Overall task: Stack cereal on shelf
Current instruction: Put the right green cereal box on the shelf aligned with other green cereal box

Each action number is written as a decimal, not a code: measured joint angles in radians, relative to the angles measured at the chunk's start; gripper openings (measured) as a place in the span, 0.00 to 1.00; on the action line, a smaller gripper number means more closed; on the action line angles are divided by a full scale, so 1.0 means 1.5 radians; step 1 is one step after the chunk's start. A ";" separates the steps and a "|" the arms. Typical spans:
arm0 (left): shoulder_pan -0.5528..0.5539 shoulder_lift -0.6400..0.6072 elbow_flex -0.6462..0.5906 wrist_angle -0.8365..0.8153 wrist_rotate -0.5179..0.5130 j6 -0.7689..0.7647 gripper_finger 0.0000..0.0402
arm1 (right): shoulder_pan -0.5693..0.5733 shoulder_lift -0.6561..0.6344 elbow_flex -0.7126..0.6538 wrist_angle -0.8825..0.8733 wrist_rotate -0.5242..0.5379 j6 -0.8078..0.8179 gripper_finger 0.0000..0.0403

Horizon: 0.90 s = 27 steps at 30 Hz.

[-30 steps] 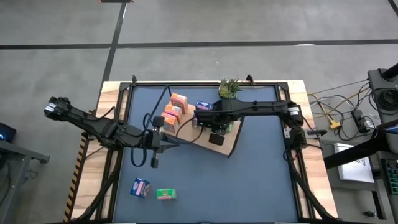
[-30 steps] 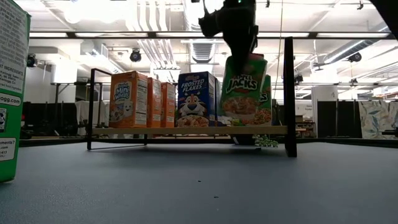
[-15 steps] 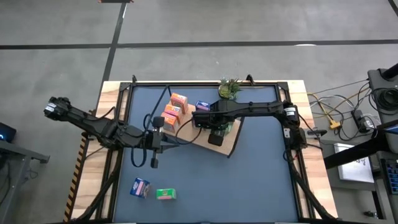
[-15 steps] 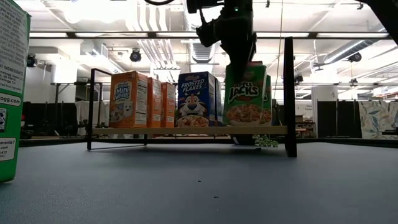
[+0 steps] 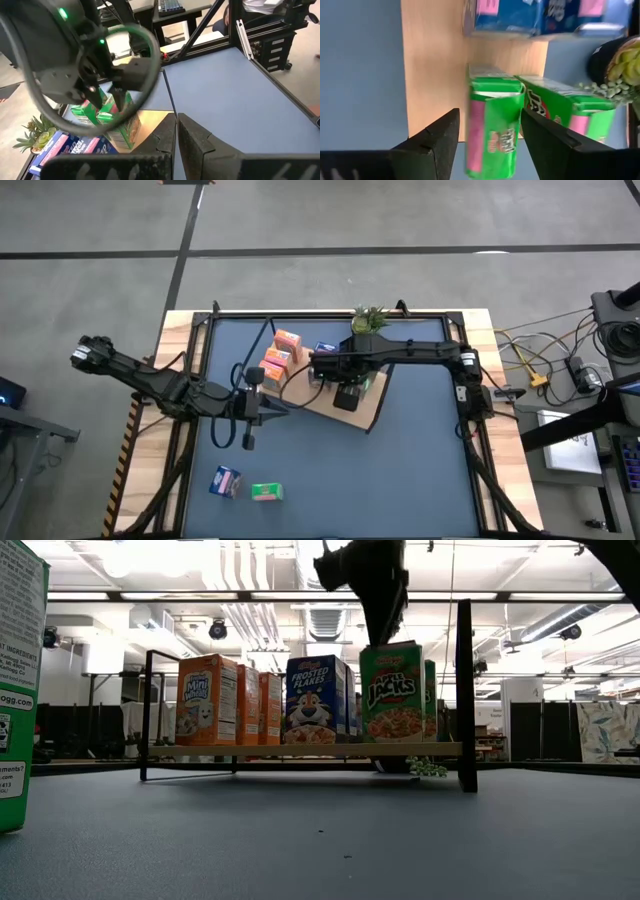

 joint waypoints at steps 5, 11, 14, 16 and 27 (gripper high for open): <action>0.000 0.000 0.000 0.000 0.000 0.000 0.00 | 0.002 -0.001 0.055 -0.026 0.000 -0.048 0.45; 0.000 0.000 0.000 -0.001 0.000 0.000 0.00 | 0.003 -0.019 0.060 -0.023 -0.012 -0.144 0.24; 0.000 0.000 0.000 -0.003 0.000 0.000 0.00 | 0.000 -0.019 0.049 -0.022 -0.012 -0.163 0.10; 0.000 0.000 0.000 -0.003 0.000 0.000 0.00 | 0.000 -0.019 0.037 -0.013 -0.011 -0.181 0.04; 0.000 0.000 0.000 -0.005 0.000 0.000 0.00 | -0.020 -0.019 -0.010 0.053 -0.010 -0.214 0.03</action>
